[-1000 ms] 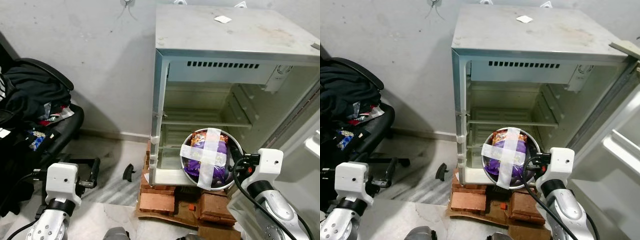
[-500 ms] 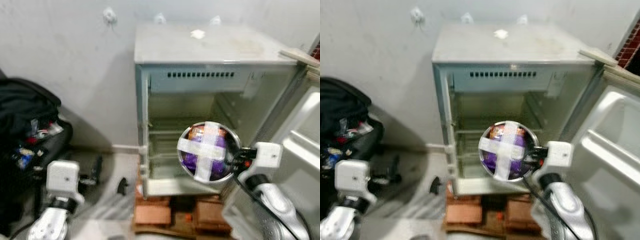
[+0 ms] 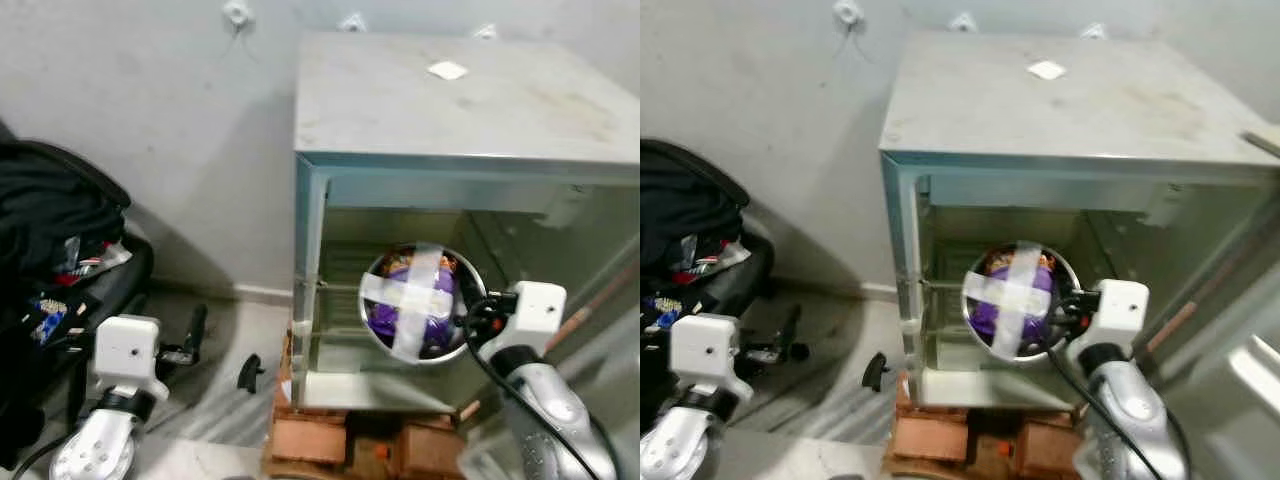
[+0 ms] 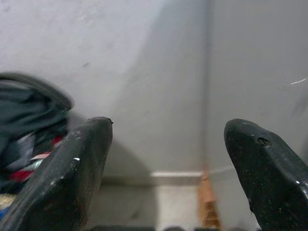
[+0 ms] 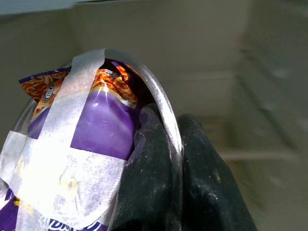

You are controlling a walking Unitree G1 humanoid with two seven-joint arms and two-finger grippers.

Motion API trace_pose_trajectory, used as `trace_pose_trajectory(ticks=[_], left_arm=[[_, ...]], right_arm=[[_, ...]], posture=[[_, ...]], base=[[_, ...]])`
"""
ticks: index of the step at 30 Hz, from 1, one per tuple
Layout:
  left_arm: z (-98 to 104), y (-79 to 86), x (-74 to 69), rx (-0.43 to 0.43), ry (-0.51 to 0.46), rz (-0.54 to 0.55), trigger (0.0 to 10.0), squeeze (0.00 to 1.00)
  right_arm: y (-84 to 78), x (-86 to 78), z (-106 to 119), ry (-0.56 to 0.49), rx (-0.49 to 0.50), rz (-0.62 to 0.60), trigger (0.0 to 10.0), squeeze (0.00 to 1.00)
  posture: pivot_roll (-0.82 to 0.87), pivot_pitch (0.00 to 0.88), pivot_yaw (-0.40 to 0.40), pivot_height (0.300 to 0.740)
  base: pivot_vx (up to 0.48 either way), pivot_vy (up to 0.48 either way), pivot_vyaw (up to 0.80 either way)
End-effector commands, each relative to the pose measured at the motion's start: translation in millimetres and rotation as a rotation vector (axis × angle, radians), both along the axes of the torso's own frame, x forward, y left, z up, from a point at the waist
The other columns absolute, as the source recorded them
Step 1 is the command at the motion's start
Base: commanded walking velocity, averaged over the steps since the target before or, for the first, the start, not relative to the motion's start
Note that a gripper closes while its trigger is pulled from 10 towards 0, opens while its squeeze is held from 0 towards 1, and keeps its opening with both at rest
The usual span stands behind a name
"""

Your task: Restocking fridge

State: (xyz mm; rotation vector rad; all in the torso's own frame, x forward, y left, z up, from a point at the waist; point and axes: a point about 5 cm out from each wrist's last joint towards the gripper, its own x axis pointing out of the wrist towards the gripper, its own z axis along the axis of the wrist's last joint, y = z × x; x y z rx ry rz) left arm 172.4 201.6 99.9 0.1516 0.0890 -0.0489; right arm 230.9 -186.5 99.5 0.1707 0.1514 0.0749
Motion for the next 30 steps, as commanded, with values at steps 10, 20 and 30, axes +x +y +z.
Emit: trace_pose_trajectory(ticks=[10,20,30], left_arm=[[0.8,-2.7,2.0,-0.001,0.000,0.003,10.0,0.00],[-2.3,-9.3,-2.6,-0.010,0.035,0.006,10.0,0.00],[-1.6,-12.0,-13.4,-0.012,0.070,0.013,10.0,0.00]], right_arm=[[-2.2,0.7,-1.7,0.012,-0.011,0.000,10.0,0.00],[7.6,18.7,-10.1,0.099,0.038,0.012,10.0,0.00],[34.7,75.8,-19.2,0.206,0.239,-0.098,10.0,0.00]], posture=[[0.14,0.012,-0.044,0.740],[0.16,0.045,-0.051,0.740],[0.23,0.104,-0.068,0.740]], base=[[0.241,0.000,0.00],[0.000,0.000,0.00],[0.000,0.000,0.00]])
